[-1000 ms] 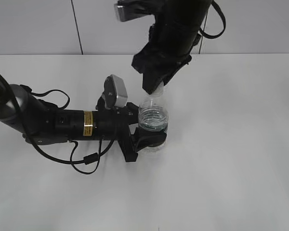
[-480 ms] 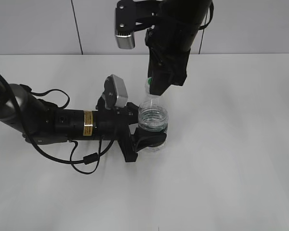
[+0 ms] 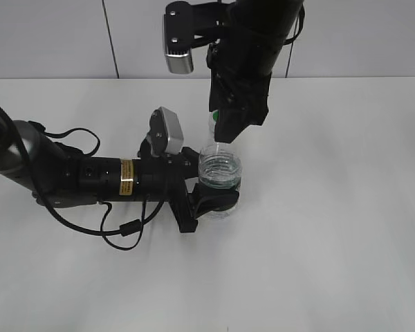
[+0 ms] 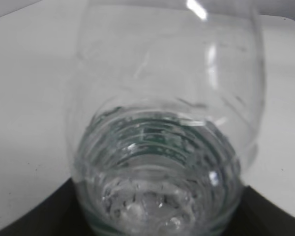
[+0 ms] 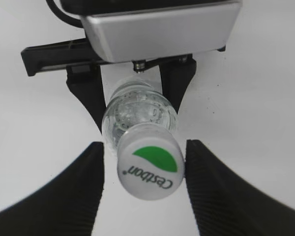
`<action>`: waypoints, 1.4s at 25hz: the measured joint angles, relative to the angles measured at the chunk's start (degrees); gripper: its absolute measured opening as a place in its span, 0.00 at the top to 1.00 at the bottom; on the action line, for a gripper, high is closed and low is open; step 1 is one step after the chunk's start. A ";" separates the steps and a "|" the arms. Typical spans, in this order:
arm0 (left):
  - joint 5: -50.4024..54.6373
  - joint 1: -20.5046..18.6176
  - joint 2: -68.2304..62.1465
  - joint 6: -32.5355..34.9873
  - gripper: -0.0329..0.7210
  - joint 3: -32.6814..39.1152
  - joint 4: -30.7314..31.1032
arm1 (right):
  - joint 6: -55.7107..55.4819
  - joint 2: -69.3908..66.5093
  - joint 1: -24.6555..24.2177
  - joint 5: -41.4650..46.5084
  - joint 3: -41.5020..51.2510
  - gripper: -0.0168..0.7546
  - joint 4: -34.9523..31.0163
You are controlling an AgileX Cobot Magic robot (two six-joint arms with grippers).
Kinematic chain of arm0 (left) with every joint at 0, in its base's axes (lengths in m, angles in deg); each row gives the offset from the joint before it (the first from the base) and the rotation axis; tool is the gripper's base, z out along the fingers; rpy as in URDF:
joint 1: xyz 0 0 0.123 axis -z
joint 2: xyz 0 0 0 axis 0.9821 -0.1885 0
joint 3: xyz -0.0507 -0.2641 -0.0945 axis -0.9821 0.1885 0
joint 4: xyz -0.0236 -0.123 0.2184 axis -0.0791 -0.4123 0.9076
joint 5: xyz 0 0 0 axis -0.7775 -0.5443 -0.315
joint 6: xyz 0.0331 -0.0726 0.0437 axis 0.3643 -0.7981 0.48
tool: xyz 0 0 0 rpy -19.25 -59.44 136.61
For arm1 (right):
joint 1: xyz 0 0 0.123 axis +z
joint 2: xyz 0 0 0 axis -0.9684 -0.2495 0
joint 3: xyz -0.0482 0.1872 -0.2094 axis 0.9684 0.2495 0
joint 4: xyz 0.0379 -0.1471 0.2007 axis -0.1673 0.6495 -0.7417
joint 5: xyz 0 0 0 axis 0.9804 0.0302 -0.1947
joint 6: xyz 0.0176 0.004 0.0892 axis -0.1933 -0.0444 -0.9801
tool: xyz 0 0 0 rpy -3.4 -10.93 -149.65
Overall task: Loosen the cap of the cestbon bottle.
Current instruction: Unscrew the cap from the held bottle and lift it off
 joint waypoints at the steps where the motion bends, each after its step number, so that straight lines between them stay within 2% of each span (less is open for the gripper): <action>1: 0.00 0.00 0.00 0.00 0.41 0.00 0.00 | 0.00 0.00 0.00 0.00 0.00 0.40 -0.42; 4: 0.00 0.00 0.00 0.00 0.41 0.00 0.00 | 0.00 0.00 0.00 0.00 0.00 0.34 -0.62; 8: 0.00 0.00 0.00 -0.05 0.41 0.00 0.00 | -0.79 0.63 0.00 0.00 0.00 0.32 -0.62; 11: 0.00 0.00 0.00 -0.05 0.41 0.00 0.00 | -5.58 2.36 0.00 0.00 0.00 0.32 -0.77; 17: 0.05 0.00 0.01 -0.05 0.41 0.00 0.00 | -22.41 3.23 0.00 0.00 0.00 0.32 -1.08; 29: 0.05 0.00 0.01 -0.05 0.41 -0.05 0.13 | -69.63 3.23 0.00 0.00 0.00 0.32 0.50; 35: 0.05 0.00 0.01 -0.10 0.41 -0.09 0.13 | -77.64 3.23 0.00 0.05 0.00 0.32 0.61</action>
